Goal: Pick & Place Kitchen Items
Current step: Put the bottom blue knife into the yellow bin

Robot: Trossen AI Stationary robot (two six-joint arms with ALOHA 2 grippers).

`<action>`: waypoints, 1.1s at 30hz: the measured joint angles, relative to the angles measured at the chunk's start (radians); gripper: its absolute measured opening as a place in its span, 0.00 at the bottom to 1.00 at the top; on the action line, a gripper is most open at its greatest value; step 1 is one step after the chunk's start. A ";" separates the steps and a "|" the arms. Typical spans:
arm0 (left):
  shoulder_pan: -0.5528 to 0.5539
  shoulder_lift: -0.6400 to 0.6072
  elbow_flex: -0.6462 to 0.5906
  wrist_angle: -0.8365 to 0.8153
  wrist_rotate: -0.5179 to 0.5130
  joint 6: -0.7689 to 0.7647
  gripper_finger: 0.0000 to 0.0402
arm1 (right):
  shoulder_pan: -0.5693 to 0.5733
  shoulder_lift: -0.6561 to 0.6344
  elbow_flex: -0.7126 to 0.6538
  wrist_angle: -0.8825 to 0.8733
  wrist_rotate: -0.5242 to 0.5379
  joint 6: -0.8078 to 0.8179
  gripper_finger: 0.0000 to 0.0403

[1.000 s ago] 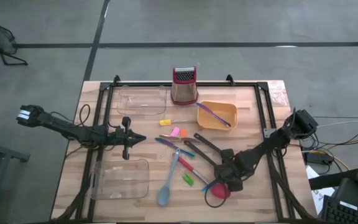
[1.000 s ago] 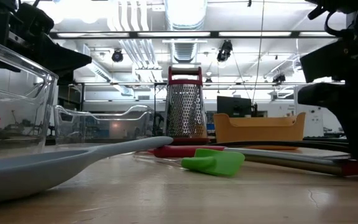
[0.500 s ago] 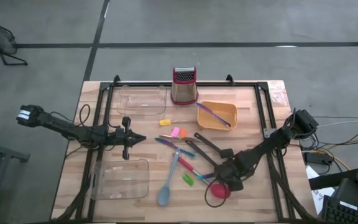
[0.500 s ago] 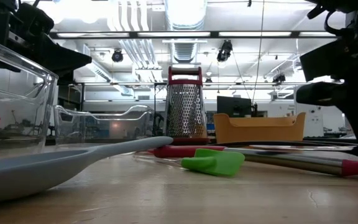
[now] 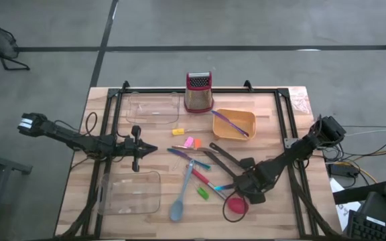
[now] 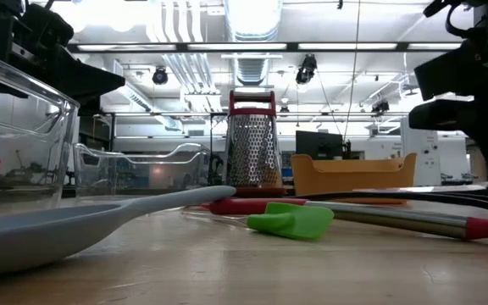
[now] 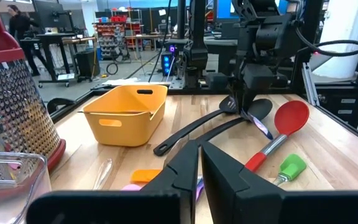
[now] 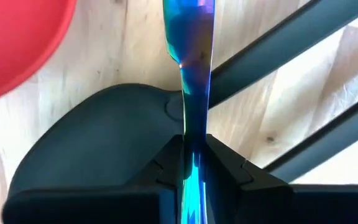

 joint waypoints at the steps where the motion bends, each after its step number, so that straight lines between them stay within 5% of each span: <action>1: 0.000 0.000 0.000 0.000 0.000 0.000 0.07 | -0.001 -0.002 0.006 -0.006 0.001 0.000 0.09; 12: 0.000 0.000 0.000 0.000 0.000 0.000 0.07 | -0.027 -0.050 0.096 -0.118 0.143 0.019 0.10; 17: 0.000 0.000 0.000 0.000 0.000 0.000 0.06 | -0.074 -0.104 0.137 -0.179 0.296 0.055 0.10; 26: 0.000 0.000 0.000 -0.002 0.000 0.000 0.06 | -0.278 -0.195 0.142 -0.153 0.470 0.155 0.11; 33: 0.000 0.000 0.000 -0.002 0.000 0.000 0.06 | -0.483 -0.204 0.124 -0.099 0.476 0.164 0.12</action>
